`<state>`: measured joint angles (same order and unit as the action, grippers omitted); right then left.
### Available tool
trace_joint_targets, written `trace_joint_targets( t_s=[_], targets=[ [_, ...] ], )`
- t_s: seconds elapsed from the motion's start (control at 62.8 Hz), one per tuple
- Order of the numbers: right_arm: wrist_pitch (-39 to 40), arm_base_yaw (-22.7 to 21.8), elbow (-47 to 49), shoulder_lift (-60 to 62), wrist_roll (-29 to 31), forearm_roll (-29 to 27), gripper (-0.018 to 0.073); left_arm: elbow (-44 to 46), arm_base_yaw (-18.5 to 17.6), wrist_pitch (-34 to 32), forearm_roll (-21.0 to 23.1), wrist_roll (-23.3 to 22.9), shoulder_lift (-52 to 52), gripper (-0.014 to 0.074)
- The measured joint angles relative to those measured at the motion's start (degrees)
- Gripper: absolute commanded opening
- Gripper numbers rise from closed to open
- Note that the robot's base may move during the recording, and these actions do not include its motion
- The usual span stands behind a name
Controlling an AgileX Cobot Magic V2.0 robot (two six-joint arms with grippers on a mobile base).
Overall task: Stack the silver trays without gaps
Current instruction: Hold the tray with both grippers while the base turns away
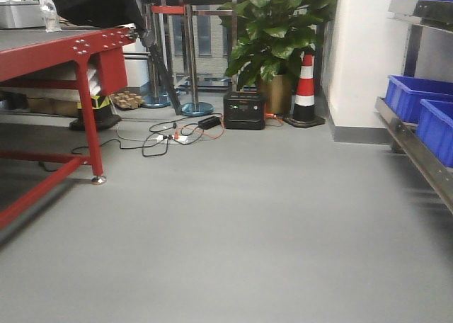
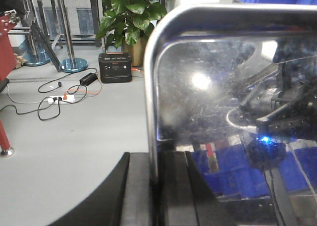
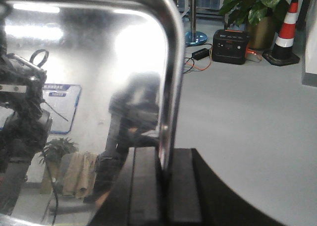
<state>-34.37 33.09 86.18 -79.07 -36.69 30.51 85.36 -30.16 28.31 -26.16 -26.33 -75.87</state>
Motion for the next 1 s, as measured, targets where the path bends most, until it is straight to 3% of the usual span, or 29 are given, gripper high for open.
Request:
trace_joint_targets(
  t_s=[1.004],
  targets=[
    [-0.1, 0.0, 0.0, 0.0, 0.0, 0.0, -0.008, 0.0, 0.0, 0.0, 0.0, 0.1, 0.0, -0.0013]
  ],
)
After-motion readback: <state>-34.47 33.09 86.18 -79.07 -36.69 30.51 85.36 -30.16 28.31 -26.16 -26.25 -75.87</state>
